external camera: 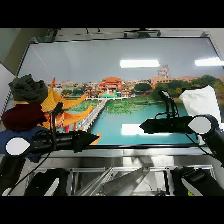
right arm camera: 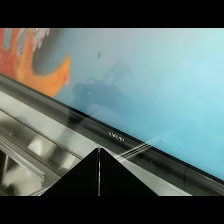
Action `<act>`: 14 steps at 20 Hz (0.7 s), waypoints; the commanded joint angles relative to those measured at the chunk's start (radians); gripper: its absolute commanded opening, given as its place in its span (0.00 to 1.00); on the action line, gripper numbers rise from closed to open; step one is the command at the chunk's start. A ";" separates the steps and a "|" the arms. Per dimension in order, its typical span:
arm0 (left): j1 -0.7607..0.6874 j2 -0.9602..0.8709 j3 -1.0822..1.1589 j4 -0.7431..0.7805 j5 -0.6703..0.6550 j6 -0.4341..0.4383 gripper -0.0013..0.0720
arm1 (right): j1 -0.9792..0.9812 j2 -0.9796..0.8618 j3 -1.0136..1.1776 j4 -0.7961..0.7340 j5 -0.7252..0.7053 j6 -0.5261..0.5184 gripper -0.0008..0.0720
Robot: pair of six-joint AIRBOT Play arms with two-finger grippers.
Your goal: Fold the shirts.
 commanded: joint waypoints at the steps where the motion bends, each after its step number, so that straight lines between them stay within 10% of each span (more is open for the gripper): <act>1: -0.001 0.001 0.000 0.000 -0.001 0.002 0.04 | 0.001 -0.001 0.000 0.000 -0.001 0.001 0.04; 8: 0.076 0.000 0.086 0.241 0.070 -0.040 0.05 | 0.001 -0.001 0.000 0.000 -0.001 0.001 0.04; 11: 0.273 0.000 0.230 0.458 0.086 -0.089 1.00 | 0.001 -0.001 0.000 0.000 -0.001 0.001 0.04; 14: 0.563 -0.066 0.374 0.595 0.112 -0.091 1.00 | 0.001 -0.003 0.000 0.000 0.000 0.001 0.04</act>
